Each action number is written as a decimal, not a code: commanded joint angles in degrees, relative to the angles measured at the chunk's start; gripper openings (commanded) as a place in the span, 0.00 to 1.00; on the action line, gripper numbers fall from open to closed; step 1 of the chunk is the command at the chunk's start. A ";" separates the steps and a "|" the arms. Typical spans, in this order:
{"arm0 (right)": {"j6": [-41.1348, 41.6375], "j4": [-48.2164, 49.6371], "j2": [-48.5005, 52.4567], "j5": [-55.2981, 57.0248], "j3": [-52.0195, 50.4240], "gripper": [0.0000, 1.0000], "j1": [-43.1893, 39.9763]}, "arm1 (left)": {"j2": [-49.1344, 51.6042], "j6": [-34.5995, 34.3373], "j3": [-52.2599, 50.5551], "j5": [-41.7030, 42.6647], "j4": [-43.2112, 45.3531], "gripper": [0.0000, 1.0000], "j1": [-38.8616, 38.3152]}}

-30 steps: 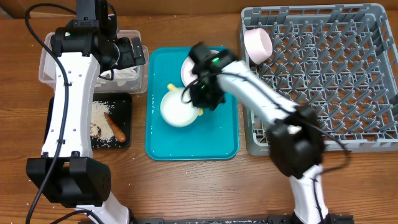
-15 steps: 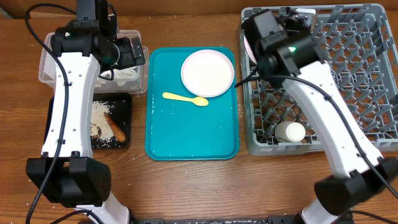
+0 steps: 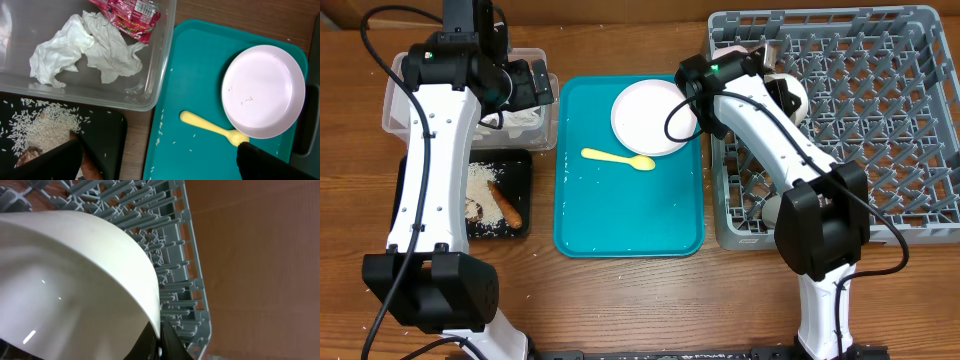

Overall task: Sort waste into correct bins and load items into the dishwasher
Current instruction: 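Carry the white bowl into the dish rack and release it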

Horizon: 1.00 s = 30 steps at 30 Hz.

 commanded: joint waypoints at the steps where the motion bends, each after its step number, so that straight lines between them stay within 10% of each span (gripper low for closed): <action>1: 2.47 -0.33 -0.20 -6.12 0.07 0.04 -0.33 | -0.85 1.53 0.57 0.35 0.20 1.00 0.17; 14: 2.45 -5.01 -0.22 -24.17 0.09 0.04 0.15 | -0.85 1.53 0.57 0.35 0.20 1.00 0.17; 21: 2.12 -6.32 -0.63 -34.03 2.29 0.33 1.57 | -0.85 1.53 0.57 0.35 0.20 1.00 0.17; 25: 1.62 -6.29 -0.74 -37.42 6.95 1.00 4.26 | -0.85 1.53 0.57 0.35 0.20 1.00 0.17; 30: -2.54 -5.97 -0.81 -44.96 16.68 1.00 8.48 | -0.85 1.53 0.57 0.35 0.20 1.00 0.17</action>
